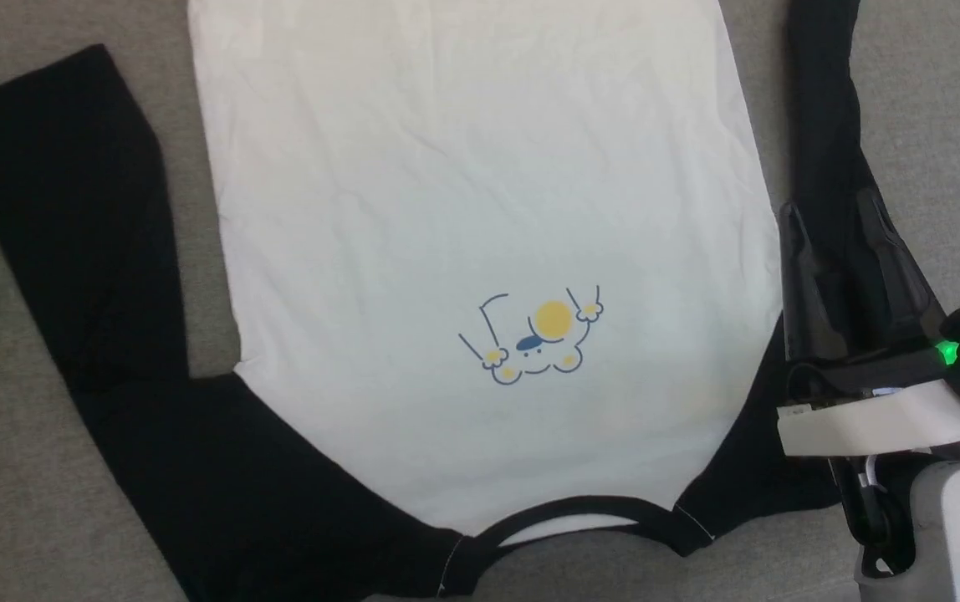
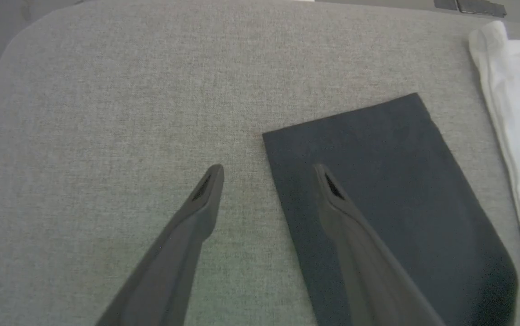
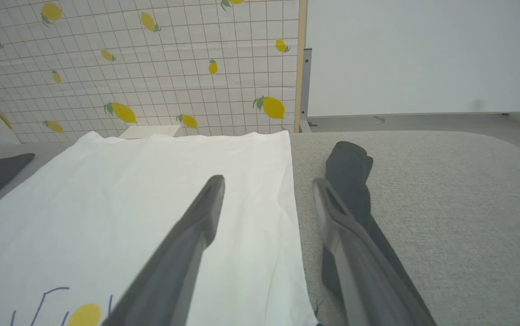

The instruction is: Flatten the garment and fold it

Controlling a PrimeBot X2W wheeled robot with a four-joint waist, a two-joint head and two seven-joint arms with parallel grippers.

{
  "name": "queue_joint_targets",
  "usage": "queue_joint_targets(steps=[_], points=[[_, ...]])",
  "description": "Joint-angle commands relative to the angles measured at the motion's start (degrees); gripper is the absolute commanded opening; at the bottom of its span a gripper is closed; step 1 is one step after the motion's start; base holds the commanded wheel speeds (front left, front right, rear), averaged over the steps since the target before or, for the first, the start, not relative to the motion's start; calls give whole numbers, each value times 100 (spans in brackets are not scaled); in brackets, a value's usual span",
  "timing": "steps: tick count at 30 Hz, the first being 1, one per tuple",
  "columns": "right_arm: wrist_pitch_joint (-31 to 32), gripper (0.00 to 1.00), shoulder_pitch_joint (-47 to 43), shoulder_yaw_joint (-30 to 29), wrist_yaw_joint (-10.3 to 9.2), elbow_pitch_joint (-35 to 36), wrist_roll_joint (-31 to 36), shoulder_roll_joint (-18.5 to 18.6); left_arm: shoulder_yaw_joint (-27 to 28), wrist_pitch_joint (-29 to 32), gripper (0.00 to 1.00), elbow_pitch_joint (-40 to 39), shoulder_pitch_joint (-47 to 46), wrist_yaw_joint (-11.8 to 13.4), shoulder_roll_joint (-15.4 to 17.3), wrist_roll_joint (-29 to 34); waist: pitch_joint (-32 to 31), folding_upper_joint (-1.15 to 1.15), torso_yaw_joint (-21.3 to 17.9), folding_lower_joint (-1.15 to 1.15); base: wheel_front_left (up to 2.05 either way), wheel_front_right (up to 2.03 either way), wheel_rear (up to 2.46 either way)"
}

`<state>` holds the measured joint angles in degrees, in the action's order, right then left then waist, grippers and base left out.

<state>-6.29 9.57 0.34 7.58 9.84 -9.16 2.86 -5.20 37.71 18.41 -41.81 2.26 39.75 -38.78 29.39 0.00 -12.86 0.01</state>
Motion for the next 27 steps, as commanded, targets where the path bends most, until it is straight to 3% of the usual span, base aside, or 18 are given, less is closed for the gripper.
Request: queue_joint_targets(steps=[1, 15, 16, 17, 18, 27], points=[[-58, 100, 122, 23, -9, 23, -41, 2, 5, 103, 100, -33, -107, 67, 64, -70, 200, 0, -171, -1, 0, 0, 0], [-134, 100, 268, 208, -9, 68, -85, 2, -29, 793, 100, -238, -11, 666, 205, -29, 412, 0, -357, -1, 0, 0, 0], [-134, 100, 268, 212, -9, 65, -92, 2, -32, 830, 81, -248, 6, 685, 214, -34, 418, 0, -362, -1, 0, 0, 0], [-138, 100, 267, 213, -9, 61, -98, 2, -37, 867, 15, -270, 28, 687, 214, -54, 425, 0, -364, -1, 0, 0, 0], [-139, 100, 265, 211, -9, 53, -110, 2, -35, 875, 0, -294, 43, 681, 205, -77, 430, 0, -363, -1, 0, 0, 0], [-90, 100, 255, 115, -9, -19, -83, 2, 80, -28, 0, -357, 108, 550, 154, 64, 151, 0, -146, -1, 0, 0, 0]])
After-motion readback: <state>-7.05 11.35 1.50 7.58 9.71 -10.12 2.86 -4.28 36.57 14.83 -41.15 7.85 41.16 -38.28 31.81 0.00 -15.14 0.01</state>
